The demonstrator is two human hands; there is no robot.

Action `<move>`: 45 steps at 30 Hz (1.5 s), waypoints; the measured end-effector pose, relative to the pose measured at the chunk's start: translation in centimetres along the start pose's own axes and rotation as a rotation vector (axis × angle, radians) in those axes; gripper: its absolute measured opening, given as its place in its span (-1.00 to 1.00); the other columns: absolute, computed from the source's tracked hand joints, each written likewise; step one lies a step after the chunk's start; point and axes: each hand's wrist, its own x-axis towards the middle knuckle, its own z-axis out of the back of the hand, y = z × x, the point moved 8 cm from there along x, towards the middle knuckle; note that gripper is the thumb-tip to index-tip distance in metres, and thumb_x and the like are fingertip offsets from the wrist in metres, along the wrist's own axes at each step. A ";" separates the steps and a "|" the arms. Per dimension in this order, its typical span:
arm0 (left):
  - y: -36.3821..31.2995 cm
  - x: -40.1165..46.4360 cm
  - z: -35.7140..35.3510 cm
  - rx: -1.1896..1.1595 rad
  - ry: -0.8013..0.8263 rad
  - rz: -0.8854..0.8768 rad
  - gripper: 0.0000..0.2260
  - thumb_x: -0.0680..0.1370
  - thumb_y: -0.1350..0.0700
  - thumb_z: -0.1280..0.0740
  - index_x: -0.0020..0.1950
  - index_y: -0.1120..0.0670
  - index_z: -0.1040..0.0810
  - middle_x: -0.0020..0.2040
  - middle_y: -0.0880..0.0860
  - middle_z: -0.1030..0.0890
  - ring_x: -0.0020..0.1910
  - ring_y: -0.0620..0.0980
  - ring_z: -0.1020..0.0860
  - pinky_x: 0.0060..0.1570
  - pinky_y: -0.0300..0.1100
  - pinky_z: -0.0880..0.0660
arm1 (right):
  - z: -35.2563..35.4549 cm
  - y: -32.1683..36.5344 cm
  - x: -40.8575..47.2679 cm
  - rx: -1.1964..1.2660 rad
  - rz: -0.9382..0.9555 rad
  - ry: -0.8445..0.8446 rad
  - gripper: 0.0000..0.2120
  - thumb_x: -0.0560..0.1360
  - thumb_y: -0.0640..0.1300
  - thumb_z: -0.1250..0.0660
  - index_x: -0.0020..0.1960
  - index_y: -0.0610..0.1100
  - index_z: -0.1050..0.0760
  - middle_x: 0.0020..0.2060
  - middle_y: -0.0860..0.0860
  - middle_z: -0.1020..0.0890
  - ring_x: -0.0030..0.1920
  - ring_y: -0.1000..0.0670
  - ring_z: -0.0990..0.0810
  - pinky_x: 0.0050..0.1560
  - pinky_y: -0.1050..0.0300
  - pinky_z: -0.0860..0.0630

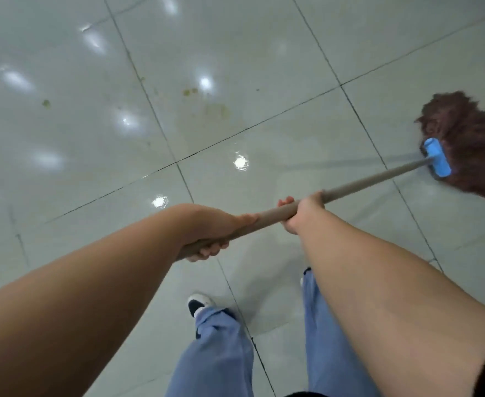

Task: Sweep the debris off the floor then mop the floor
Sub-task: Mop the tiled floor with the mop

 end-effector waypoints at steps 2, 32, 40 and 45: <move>8.8 -1.0 2.3 0.010 -0.061 0.031 -0.37 0.30 -0.55 -0.06 -0.37 0.05 -0.30 -0.63 -0.05 -0.29 -0.69 -0.07 -0.25 -0.52 -0.37 -0.23 | -3.2 -8.2 -2.1 -0.012 -0.050 0.024 -0.48 0.54 0.30 -0.03 -0.21 -0.18 -0.28 -0.44 -0.06 -0.46 -0.52 -0.02 -0.45 -0.52 0.22 -0.44; 28.7 0.9 27.4 0.030 -0.129 -0.177 -0.46 0.51 -0.35 -0.06 -0.30 0.13 -0.32 -0.64 -0.01 -0.31 -0.69 -0.08 -0.25 -0.58 -0.39 -0.22 | -30.6 -25.8 -5.6 0.056 0.046 -0.057 -0.55 0.63 0.10 0.06 -0.21 -0.23 -0.27 -0.44 -0.04 -0.39 -0.51 0.01 -0.35 -0.62 0.18 -0.46; 33.9 4.0 33.1 0.027 -0.070 -0.201 -0.45 0.46 -0.39 -0.10 -0.32 0.11 -0.34 -0.62 -0.01 -0.33 -0.76 -0.08 -0.23 -0.60 -0.48 -0.24 | -36.3 -29.8 -4.6 0.022 0.067 -0.080 -0.54 0.64 0.10 0.09 -0.23 -0.20 -0.30 -0.42 -0.01 -0.40 -0.50 0.03 -0.38 -0.62 0.22 -0.48; 46.3 4.4 36.7 -0.029 -0.064 -0.150 -0.44 0.44 -0.42 -0.11 -0.33 0.09 -0.30 -0.73 -0.05 -0.28 -0.79 -0.09 -0.21 -0.65 -0.47 -0.25 | -42.2 -40.6 -6.5 0.014 0.063 -0.040 -0.54 0.63 0.13 0.05 -0.18 -0.23 -0.30 -0.44 -0.03 -0.43 -0.60 0.01 -0.43 -0.64 0.16 -0.47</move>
